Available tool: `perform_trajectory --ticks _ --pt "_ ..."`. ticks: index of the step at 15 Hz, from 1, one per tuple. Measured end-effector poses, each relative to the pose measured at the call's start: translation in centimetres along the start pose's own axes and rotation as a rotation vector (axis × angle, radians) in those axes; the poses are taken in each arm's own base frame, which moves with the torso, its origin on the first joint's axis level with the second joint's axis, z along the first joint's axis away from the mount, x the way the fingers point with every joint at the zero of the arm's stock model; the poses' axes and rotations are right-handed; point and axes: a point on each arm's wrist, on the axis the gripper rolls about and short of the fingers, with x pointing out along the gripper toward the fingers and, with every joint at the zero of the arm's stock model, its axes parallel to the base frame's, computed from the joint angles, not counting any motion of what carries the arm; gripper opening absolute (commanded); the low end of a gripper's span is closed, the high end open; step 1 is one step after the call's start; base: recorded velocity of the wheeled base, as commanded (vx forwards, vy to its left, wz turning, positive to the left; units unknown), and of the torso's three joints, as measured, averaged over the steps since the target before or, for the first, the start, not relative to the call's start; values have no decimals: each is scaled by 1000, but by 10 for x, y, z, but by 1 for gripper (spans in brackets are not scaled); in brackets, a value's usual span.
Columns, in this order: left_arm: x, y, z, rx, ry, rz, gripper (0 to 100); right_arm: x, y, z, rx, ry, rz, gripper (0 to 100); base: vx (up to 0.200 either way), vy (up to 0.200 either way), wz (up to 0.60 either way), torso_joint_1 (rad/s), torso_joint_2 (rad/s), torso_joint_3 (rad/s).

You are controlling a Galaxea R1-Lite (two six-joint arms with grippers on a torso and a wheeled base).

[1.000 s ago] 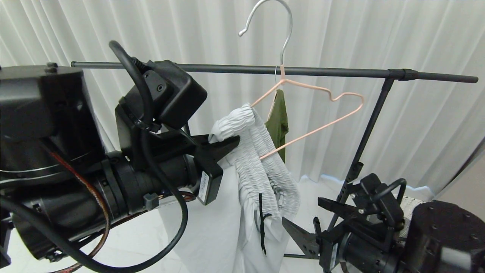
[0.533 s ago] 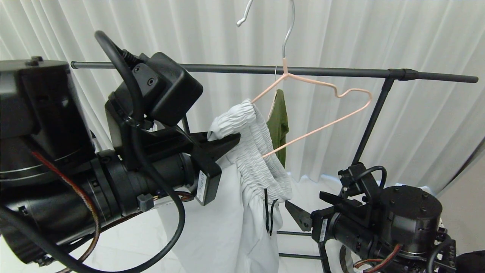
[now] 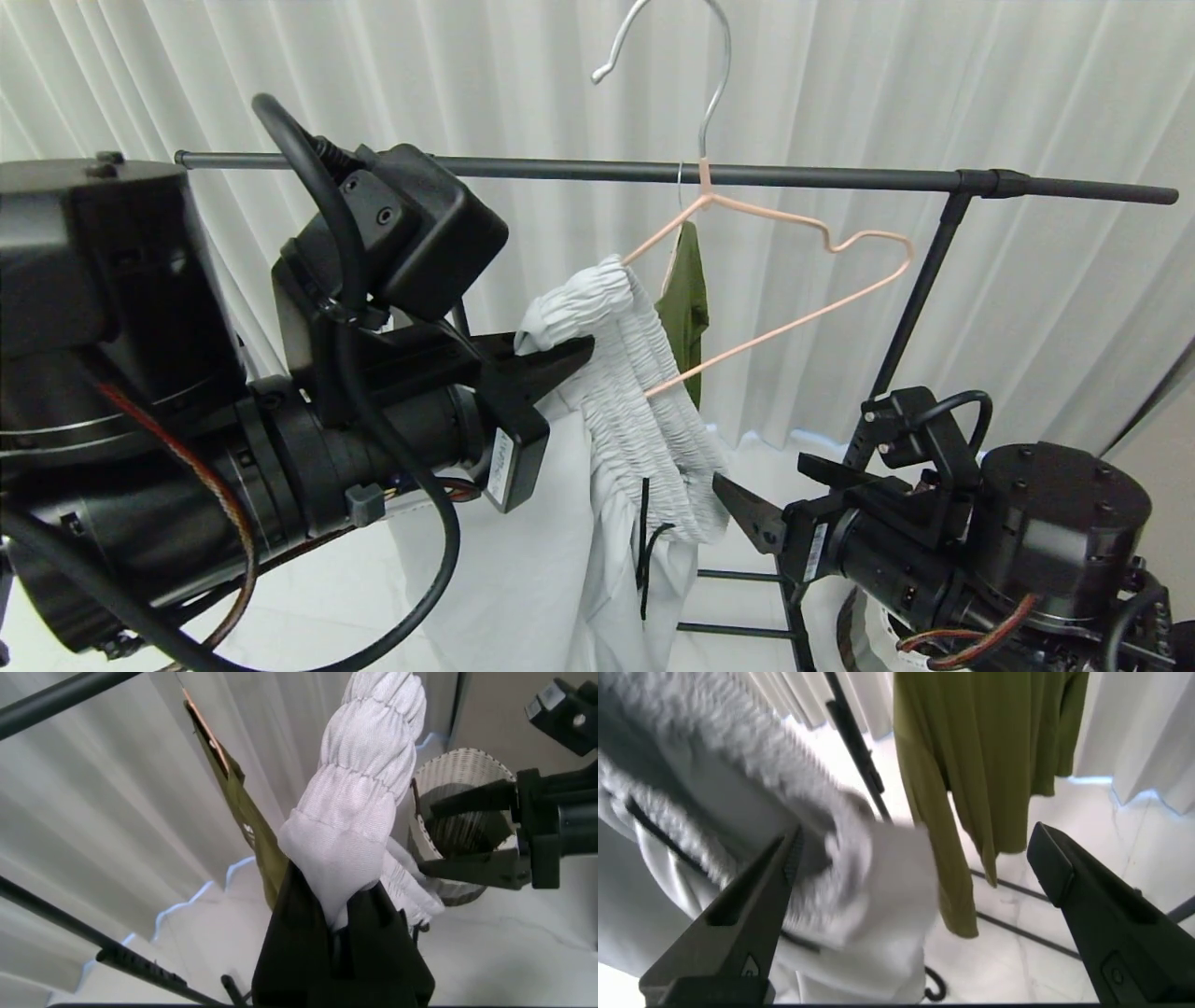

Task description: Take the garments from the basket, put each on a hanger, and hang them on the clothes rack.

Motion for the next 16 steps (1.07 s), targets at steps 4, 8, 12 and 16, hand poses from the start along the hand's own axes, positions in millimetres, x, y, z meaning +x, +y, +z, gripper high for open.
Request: perform_trajectory --ticks 4,8,12,16 --pt "-2 -4 4 4 -17 -19 0 2 0 -1 -3 4 -5 100 0 0 0 0 0 0" --pt "-4 -9 8 7 -35 -39 0 4 -1 -7 -9 25 -15 0 0 0 0 0 0 0" --pt "-4 -9 9 6 -35 -35 0 3 -5 -10 -14 26 -63 0 0 0 0 0 0 0" --pt "-7 -9 -9 17 23 -31 0 8 -31 -2 -66 4 -162 0 0 0 0 0 0 0"
